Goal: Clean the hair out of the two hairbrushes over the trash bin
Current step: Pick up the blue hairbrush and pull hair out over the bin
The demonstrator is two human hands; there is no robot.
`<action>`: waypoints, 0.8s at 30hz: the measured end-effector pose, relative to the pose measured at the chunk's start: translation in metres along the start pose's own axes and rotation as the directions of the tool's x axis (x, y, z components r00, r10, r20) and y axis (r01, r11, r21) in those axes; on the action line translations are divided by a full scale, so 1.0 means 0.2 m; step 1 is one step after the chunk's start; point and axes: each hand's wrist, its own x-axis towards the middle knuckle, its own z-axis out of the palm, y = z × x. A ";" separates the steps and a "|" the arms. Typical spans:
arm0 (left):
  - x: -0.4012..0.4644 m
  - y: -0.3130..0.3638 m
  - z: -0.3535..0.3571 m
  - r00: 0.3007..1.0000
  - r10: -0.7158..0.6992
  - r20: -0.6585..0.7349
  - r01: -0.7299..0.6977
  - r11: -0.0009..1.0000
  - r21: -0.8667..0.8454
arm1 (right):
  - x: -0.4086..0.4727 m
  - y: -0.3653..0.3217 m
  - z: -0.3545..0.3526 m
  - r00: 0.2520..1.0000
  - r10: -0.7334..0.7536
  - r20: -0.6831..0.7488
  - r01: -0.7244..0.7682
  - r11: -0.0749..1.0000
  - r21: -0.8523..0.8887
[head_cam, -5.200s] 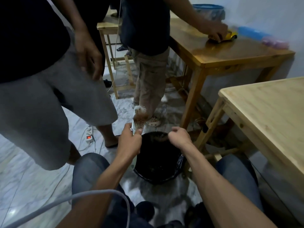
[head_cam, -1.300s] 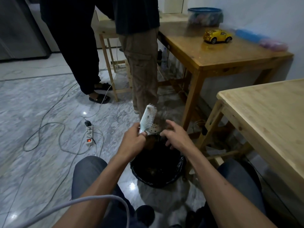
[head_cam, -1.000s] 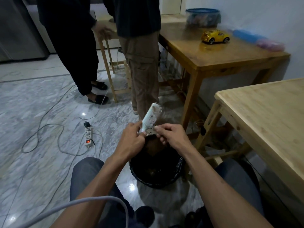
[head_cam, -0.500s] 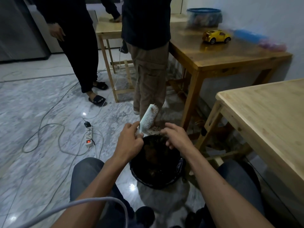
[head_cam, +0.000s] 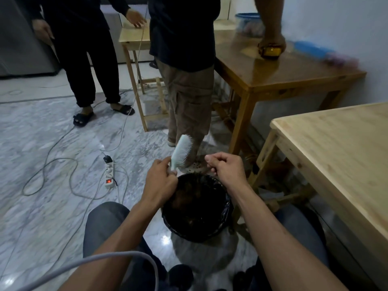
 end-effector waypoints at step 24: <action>-0.04 0.00 0.00 0.951 0.309 0.016 -0.308 0.943 0.128 | 0.06 -0.11 0.04 0.986 0.086 0.143 -0.100 0.991 0.093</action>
